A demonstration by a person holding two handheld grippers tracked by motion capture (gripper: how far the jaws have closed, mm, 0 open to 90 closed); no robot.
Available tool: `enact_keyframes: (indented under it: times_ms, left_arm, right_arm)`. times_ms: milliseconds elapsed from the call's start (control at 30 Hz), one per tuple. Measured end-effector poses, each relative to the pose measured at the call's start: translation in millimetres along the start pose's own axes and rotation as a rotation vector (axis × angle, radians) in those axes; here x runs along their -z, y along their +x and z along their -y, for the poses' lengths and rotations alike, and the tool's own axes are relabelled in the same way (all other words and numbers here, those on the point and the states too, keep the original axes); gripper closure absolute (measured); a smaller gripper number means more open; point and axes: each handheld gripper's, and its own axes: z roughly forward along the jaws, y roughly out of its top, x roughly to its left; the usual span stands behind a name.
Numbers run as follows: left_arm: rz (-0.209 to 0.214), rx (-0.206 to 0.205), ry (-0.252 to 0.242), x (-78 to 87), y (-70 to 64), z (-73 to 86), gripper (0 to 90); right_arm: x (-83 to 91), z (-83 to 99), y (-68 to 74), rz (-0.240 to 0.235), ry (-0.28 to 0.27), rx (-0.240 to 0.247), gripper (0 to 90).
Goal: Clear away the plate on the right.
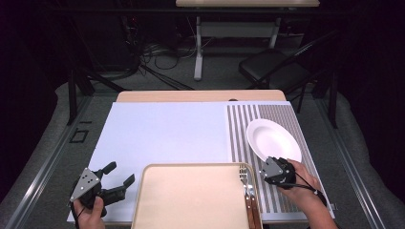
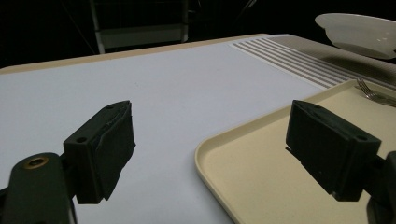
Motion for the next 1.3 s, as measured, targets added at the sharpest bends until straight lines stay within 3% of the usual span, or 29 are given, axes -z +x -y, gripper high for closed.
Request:
enact_keyframes:
  times_ms: [267,300,467,500,667,700,767,1033,1300]
  left_arm:
    - [0.002,-0.005,0.0,0.2,-0.1,-0.3,15.6]
    - [0.002,-0.007,0.0,0.5,-0.1,-0.4,15.6]
    - [-0.003,-0.008,0.0,0.7,-0.6,-0.5,15.6]
    - [-0.001,-0.008,-0.001,0.5,-0.7,-0.5,15.6]
    - [-0.002,-0.006,0.002,-0.3,-1.0,-0.3,15.6]
    - [-0.002,-0.005,0.002,-0.3,-1.0,-0.3,15.6]
    - [-0.003,-0.006,0.001,0.0,-1.1,-0.4,15.6]
    - [-0.004,-0.01,-0.004,0.4,-0.9,-0.5,15.6]
    - [-0.004,-0.013,-0.003,0.2,-1.0,-0.5,15.6]
  right_arm:
    - [17.4,-1.5,5.7,0.012,-0.027,0.026,82.5]
    - [20.6,-1.4,7.1,0.009,-0.011,0.02,82.5]
    - [24.4,2.5,7.8,0.01,-0.033,0.021,82.5]
    - [24.9,3.5,8.9,0.007,-0.026,0.002,82.6]
    - [28.0,6.0,9.9,0.001,-0.022,0.005,82.5]
    - [29.9,5.1,9.9,0.006,-0.013,0.027,82.5]
    - [32.0,4.0,13.0,0.009,-0.035,0.02,82.5]
    - [52.3,-16.8,26.2,0.023,-0.097,0.105,82.5]
    - [64.7,-41.1,46.4,0.0,-0.176,0.201,82.4]
